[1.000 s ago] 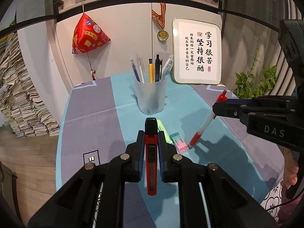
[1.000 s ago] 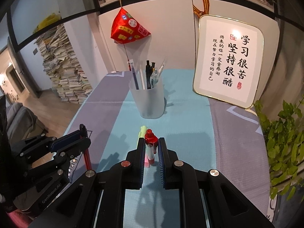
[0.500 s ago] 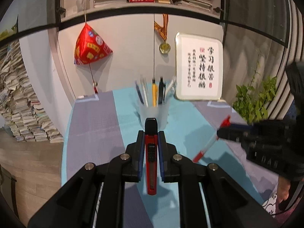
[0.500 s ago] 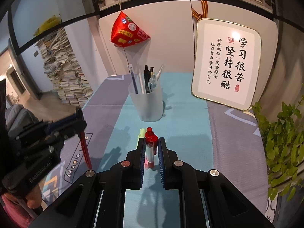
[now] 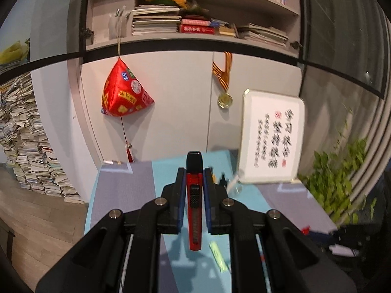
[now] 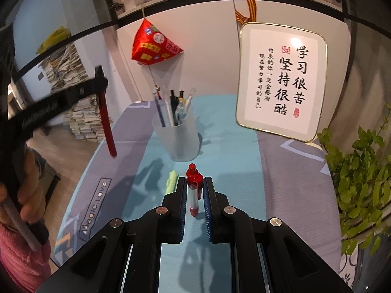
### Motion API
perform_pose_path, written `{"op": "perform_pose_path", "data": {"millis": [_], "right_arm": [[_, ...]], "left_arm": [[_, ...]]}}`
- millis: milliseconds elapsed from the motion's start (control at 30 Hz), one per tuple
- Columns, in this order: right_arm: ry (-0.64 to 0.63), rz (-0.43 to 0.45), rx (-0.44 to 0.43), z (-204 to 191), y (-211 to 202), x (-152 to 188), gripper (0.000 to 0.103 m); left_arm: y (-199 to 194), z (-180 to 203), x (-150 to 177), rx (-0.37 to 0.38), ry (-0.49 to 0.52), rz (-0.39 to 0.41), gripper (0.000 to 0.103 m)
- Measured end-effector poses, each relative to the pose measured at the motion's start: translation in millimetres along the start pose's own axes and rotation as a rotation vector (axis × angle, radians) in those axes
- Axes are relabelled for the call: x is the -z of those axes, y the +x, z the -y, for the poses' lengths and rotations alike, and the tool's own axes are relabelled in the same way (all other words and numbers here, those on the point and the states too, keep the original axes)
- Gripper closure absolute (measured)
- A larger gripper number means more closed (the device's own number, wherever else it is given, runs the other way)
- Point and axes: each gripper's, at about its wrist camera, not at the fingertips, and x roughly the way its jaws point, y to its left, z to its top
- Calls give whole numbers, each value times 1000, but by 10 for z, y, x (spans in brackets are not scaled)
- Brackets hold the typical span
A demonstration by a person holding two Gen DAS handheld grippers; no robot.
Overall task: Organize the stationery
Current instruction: 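Lower the red box cutter into the frosted cup and open the left tool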
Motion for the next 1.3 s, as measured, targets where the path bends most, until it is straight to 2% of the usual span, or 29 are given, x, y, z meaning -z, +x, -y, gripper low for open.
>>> {"op": "perform_pose_path", "data": {"millis": [167,367,667,1300], "right_arm": [[16,2,12,76,68,-81,89],[28,5,20,155,121,-159,89],[43,10,25,246,166,-217,89],[40,10,13,199,130,-203,89]], "left_arm": [[193,-14,-149,-11,-38,52,91],[479,-3,-176,-2,-57,58,91],[754,-13,-33,28,-74,6,91],[815,8,375,52,-54,-120,91]]}}
